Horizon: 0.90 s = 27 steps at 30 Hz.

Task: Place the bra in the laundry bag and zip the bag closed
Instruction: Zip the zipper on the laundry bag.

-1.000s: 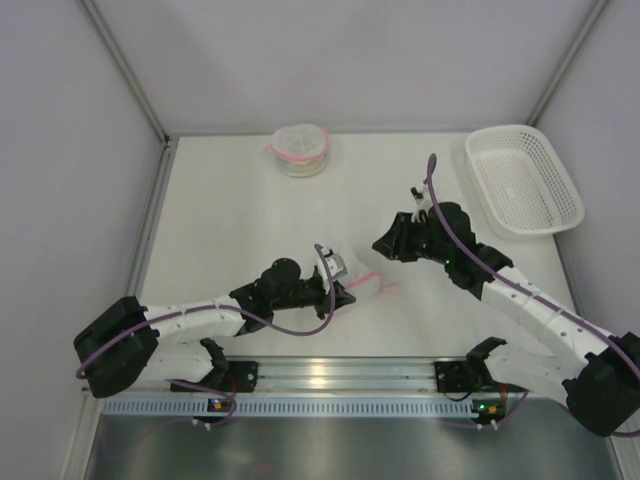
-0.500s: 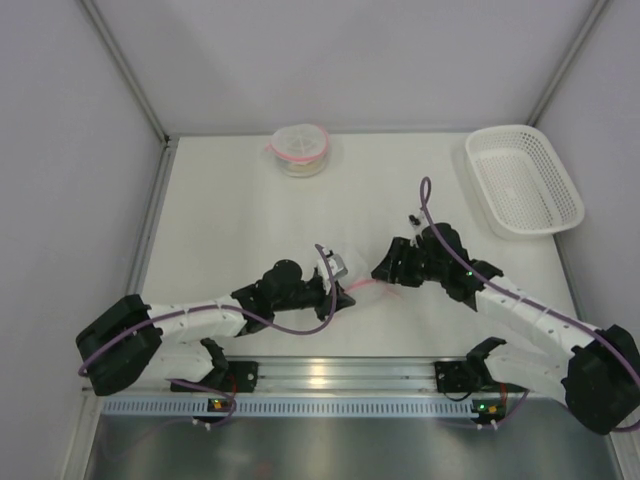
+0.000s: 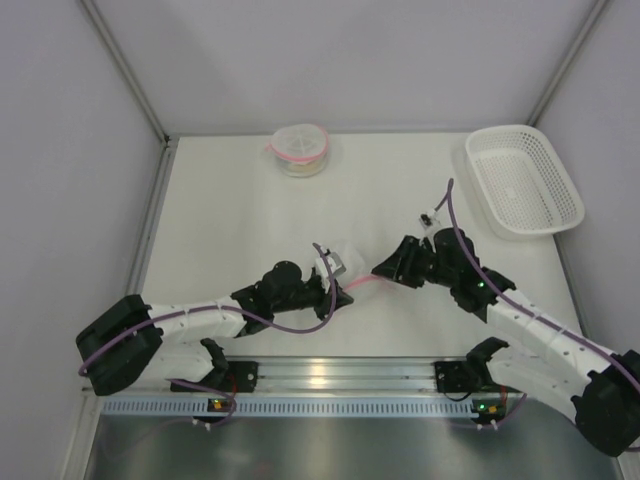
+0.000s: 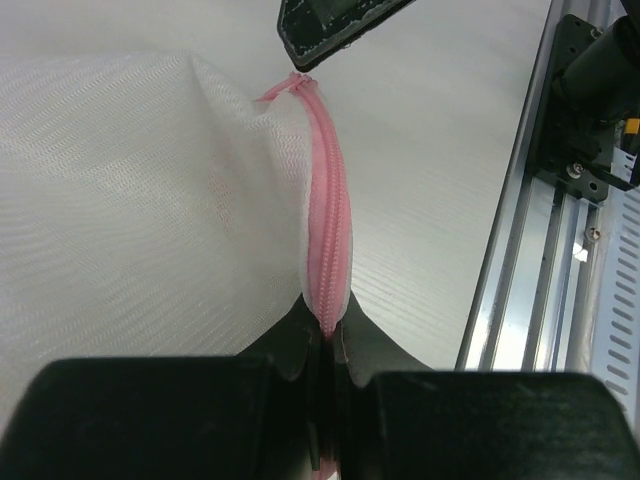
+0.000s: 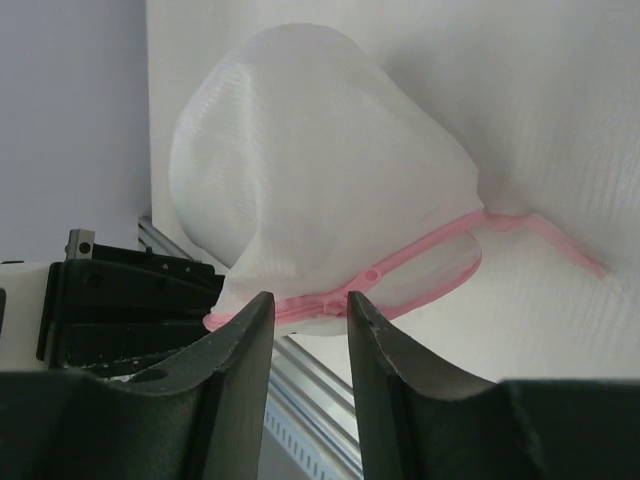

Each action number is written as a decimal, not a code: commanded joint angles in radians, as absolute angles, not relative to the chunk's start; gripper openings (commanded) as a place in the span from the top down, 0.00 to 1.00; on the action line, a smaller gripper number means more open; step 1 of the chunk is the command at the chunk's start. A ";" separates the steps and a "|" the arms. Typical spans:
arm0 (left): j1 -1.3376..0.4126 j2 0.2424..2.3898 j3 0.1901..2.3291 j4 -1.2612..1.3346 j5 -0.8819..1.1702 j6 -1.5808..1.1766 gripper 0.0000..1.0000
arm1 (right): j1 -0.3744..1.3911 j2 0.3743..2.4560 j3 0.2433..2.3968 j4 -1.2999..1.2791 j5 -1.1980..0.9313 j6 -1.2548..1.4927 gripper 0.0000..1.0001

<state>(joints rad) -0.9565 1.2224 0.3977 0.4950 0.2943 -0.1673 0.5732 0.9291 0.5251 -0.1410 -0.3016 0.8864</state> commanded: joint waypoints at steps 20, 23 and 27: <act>-0.956 1.232 0.374 0.511 0.308 -0.155 1.00 | 0.578 1.002 0.508 -0.012 -0.313 0.891 0.46; -0.956 1.238 0.379 0.511 0.318 -0.152 1.00 | 0.581 1.012 0.518 -0.009 -0.299 0.868 0.57; -0.956 1.239 0.408 0.477 0.319 -0.156 1.00 | 0.583 1.034 0.528 -0.015 -0.296 0.851 0.95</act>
